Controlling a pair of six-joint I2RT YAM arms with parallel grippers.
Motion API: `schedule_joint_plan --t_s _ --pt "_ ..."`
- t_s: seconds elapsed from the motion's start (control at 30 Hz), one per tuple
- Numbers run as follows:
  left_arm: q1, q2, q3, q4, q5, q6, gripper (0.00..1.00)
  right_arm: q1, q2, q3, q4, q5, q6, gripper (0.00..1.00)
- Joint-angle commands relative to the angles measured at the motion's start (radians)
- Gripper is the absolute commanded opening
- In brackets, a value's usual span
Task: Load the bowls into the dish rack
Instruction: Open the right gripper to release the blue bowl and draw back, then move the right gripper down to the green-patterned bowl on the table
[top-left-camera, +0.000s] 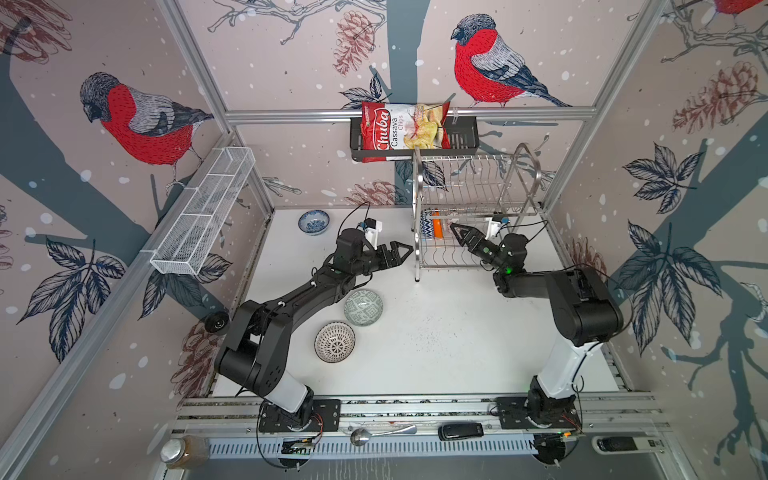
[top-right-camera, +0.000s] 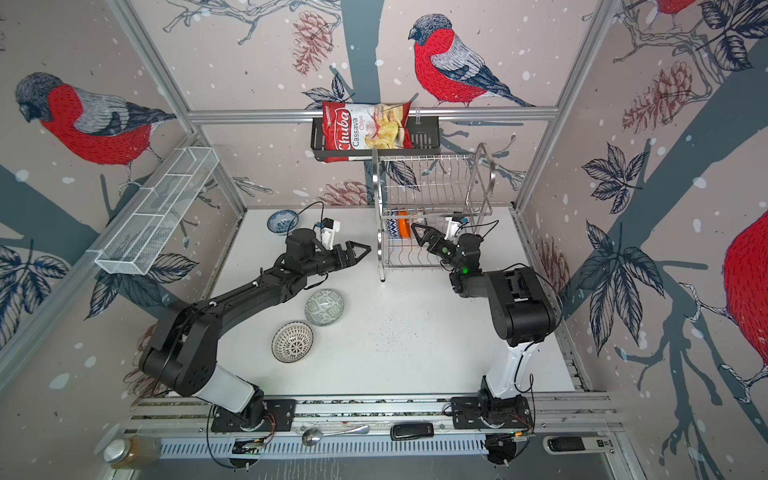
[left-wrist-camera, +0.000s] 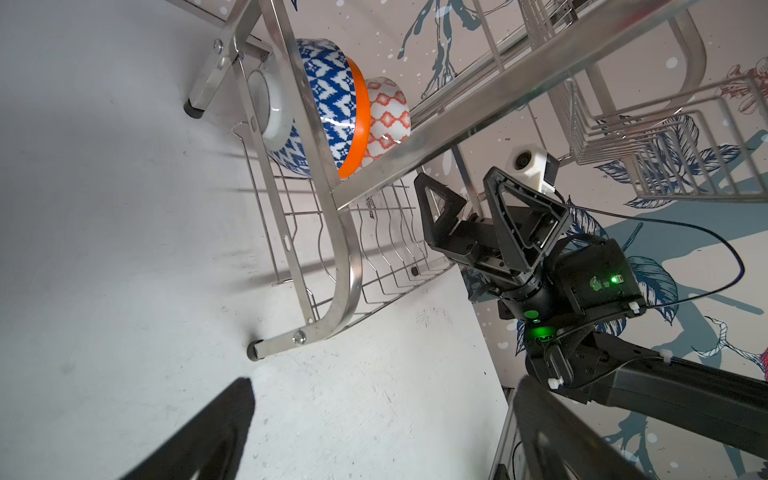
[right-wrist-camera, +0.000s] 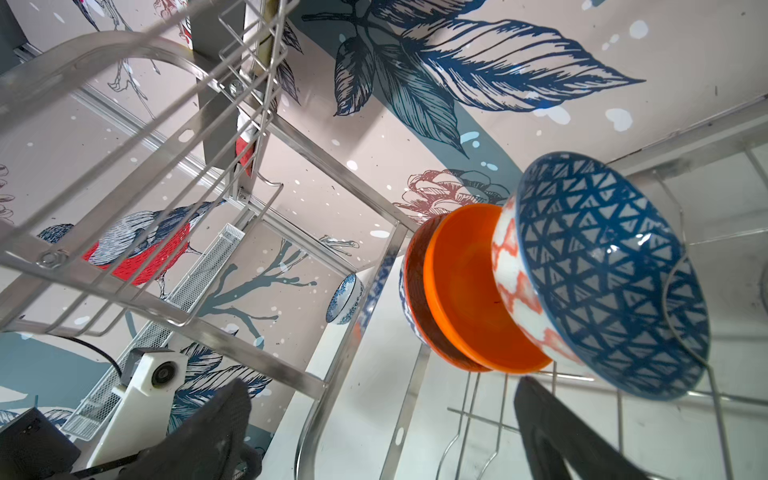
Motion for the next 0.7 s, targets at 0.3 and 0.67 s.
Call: schedule_joint_plan --t_s 0.3,0.67 --pt "0.046 0.009 -0.004 0.044 0.02 -0.006 0.97 0.036 -0.063 -0.069 0.003 0.052 -0.017 0.99" --pt "0.062 -0.005 0.024 -0.072 -0.067 0.083 0.98 0.111 -0.229 -0.158 -0.194 0.185 -0.112 1.0"
